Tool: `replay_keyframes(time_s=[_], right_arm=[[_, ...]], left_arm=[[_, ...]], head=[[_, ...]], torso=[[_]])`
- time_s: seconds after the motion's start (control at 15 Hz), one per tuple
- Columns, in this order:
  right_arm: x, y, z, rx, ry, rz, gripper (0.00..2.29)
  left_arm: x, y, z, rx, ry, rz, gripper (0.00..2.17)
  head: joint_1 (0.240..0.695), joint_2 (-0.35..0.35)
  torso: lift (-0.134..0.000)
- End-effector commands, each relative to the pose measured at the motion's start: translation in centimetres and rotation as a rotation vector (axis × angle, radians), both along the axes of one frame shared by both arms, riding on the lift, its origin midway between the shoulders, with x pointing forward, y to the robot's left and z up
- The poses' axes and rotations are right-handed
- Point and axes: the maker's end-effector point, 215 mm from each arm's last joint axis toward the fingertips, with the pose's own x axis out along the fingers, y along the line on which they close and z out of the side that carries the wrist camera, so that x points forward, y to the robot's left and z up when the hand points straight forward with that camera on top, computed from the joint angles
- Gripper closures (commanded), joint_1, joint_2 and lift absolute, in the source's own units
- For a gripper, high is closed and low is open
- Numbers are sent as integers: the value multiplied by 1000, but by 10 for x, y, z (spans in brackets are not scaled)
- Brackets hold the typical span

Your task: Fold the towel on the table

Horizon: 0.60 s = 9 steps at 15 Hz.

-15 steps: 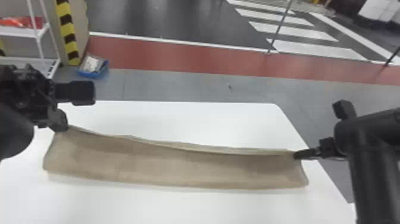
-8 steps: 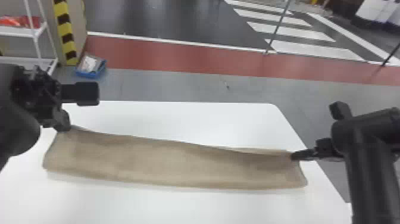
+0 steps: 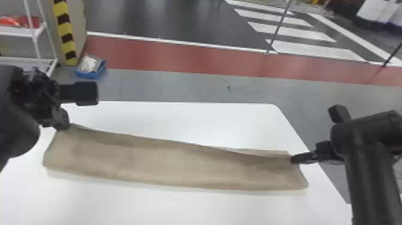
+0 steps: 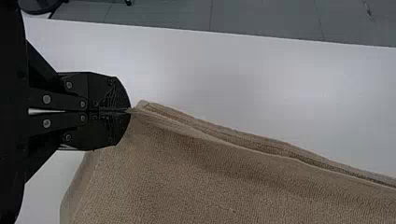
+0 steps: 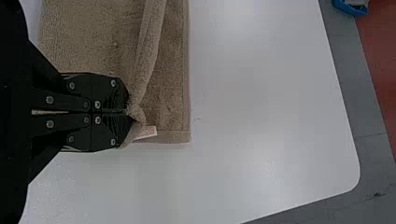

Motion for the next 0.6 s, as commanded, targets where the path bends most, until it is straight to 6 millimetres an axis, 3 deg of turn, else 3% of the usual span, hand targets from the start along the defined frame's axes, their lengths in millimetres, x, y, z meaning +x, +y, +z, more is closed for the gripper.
replay_keyframes(time_s=[0.0, 0.53], right_arm=[[1, 0, 3, 16, -9, -9, 1241], [6, -4, 15, 50, -40, -51, 1241]], left_arm=[[0, 0, 2, -8, -4, 6, 1328], [5, -3, 3, -8, -29, 8, 1328]], head=[[695, -286], [695, -293]], torso=[[-124], [-124]])
